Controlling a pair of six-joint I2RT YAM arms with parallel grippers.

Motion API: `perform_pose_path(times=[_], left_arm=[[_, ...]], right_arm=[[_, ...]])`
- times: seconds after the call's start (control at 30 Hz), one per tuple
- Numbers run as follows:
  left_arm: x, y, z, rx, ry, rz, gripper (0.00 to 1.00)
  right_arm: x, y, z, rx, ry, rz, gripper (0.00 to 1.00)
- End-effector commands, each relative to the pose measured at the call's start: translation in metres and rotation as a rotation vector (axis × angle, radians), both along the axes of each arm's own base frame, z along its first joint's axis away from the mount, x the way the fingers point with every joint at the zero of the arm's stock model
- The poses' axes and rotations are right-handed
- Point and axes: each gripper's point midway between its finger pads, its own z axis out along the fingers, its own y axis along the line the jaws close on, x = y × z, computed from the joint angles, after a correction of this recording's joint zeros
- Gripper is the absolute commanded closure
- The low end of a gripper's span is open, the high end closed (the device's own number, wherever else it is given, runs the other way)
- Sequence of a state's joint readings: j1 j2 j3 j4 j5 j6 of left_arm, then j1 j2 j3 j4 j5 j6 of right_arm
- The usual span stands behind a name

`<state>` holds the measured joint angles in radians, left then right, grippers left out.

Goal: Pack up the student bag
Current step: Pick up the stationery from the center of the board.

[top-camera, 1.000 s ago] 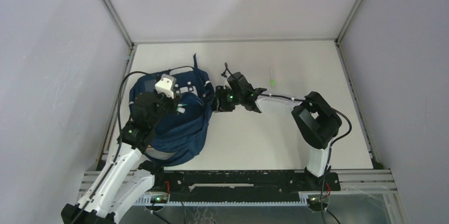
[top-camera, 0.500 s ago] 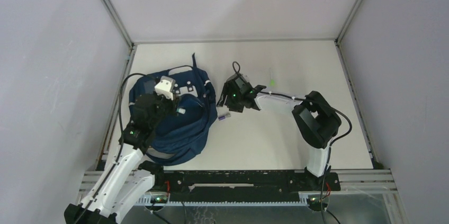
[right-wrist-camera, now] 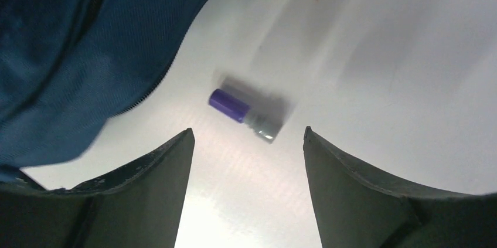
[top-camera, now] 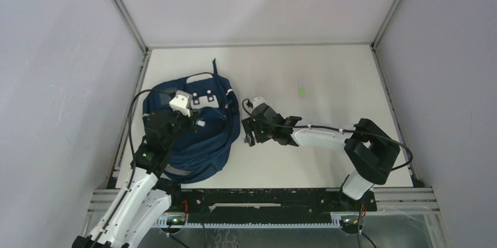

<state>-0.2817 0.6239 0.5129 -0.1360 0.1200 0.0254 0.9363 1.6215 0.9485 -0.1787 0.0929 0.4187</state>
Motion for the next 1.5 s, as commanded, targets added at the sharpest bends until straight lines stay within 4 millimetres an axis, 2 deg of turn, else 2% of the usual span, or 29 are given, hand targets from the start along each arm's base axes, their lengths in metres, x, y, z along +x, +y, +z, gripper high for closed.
perform_pose_path(times=[0.0, 0.13, 0.33, 0.6, 0.7, 0.77, 0.87, 0.93, 0.97, 1.07, 1.17, 1.3, 1.47], left_arm=[[-0.002, -0.003, 0.012, -0.037, -0.072, -0.019, 1.00], [-0.004, -0.004, 0.012, -0.046, -0.077, -0.024, 1.00], [-0.005, -0.001, 0.021, -0.050, -0.097, -0.008, 1.00], [-0.002, 0.003, 0.024, -0.047, -0.103, 0.015, 1.00], [-0.001, 0.004, 0.024, -0.047, -0.104, 0.023, 1.00], [-0.001, 0.004, 0.024, -0.047, -0.104, 0.023, 1.00], [-0.001, 0.002, 0.027, -0.050, -0.107, 0.013, 1.00], [-0.003, -0.002, 0.034, -0.077, -0.109, -0.002, 1.00], [-0.003, -0.003, 0.039, -0.085, -0.118, -0.006, 1.00], [-0.004, -0.005, 0.047, -0.099, -0.130, -0.017, 1.00], [-0.003, -0.011, 0.049, -0.122, -0.113, -0.039, 1.00], [0.002, -0.024, 0.063, -0.172, -0.060, -0.079, 1.00], [0.009, -0.064, 0.073, -0.308, 0.112, -0.225, 1.00]], right_arm=[[-0.005, 0.007, 0.009, -0.101, -0.193, 0.310, 0.22], [-0.008, 0.008, 0.000, -0.166, -0.231, 0.399, 0.21], [-0.016, 0.014, -0.009, -0.148, -0.202, 0.463, 0.22], [-0.052, 0.019, -0.039, -0.151, -0.059, 0.540, 0.25], [-0.056, 0.018, -0.051, -0.175, -0.033, 0.504, 0.29], [-0.053, 0.014, -0.058, -0.200, -0.024, 0.460, 0.37], [-0.054, 0.002, -0.062, -0.256, 0.019, 0.401, 0.64], [-0.057, -0.005, -0.062, -0.272, 0.040, 0.382, 0.78], [-0.060, -0.009, -0.062, -0.276, 0.051, 0.373, 0.81], [-0.060, -0.018, -0.056, -0.246, 0.068, 0.321, 1.00], [-0.064, -0.017, -0.043, -0.167, 0.116, 0.284, 1.00], [-0.062, -0.005, -0.002, -0.012, 0.111, 0.245, 1.00], [-0.029, -0.005, 0.063, 0.243, 0.065, 0.034, 1.00]])
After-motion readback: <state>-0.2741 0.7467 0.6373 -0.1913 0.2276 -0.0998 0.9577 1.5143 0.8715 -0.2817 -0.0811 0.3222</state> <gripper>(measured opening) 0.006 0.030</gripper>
